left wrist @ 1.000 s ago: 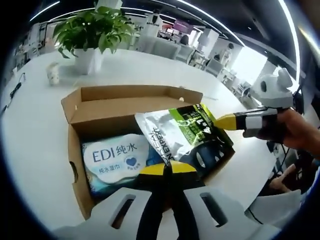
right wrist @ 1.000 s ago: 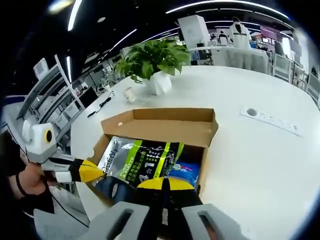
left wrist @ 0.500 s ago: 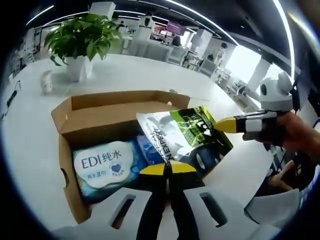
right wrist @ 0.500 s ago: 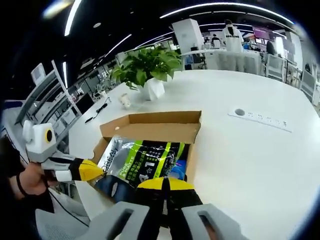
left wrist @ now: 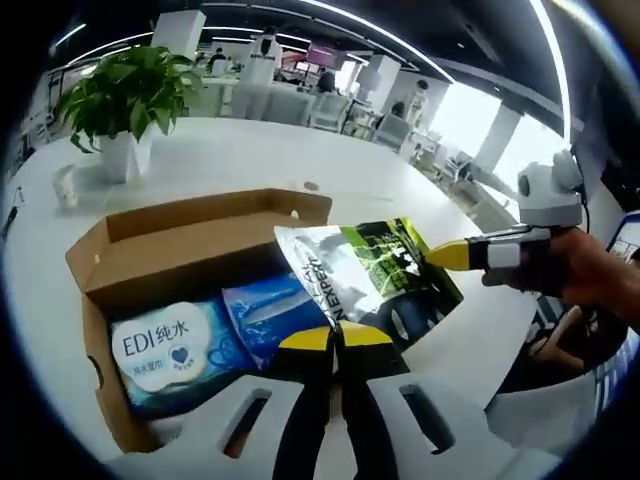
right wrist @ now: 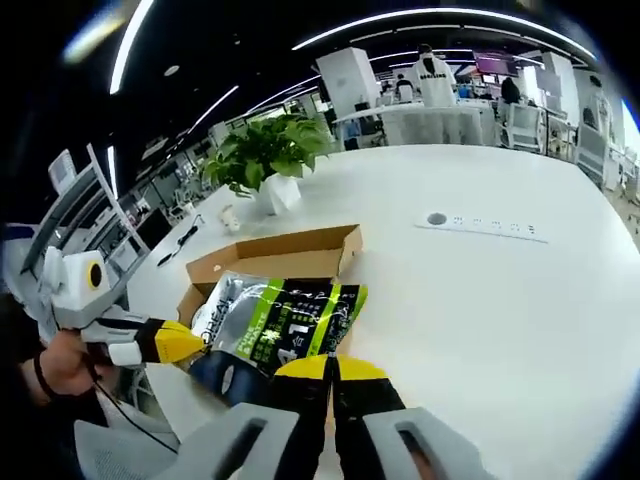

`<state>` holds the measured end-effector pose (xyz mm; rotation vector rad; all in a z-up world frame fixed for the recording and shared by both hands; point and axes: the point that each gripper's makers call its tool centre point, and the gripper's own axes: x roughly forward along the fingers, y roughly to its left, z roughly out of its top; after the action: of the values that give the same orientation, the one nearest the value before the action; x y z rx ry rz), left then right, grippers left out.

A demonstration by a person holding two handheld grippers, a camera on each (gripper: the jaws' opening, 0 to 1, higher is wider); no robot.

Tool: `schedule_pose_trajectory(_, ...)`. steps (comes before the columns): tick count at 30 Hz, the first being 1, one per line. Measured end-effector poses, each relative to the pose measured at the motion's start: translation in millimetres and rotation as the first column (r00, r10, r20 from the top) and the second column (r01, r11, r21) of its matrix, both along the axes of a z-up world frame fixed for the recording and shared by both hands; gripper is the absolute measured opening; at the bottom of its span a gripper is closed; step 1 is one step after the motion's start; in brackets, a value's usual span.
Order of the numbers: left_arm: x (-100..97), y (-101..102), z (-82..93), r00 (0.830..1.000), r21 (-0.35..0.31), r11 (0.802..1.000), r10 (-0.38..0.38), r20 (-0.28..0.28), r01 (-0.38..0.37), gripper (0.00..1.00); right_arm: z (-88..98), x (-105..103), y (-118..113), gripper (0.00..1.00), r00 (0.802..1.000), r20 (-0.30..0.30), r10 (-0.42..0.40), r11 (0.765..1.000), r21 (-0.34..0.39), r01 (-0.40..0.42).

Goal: Operate the shoe box by opening the lid, removing the specified soft item, and placing it in the target area until the item is outside and the box remains undamaged.

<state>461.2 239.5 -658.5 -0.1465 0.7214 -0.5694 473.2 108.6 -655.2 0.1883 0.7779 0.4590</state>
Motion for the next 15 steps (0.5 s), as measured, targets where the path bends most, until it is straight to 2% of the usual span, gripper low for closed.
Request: schedule_pose_trajectory(15, -4.6, -46.8, 5.7, 0.996, 0.005, 0.996, -0.091, 0.014, 0.091, 0.01, -1.5, -16.5, -46.5, 0.0, 0.996, -0.003, -0.086, 0.996, -0.002, 0.086)
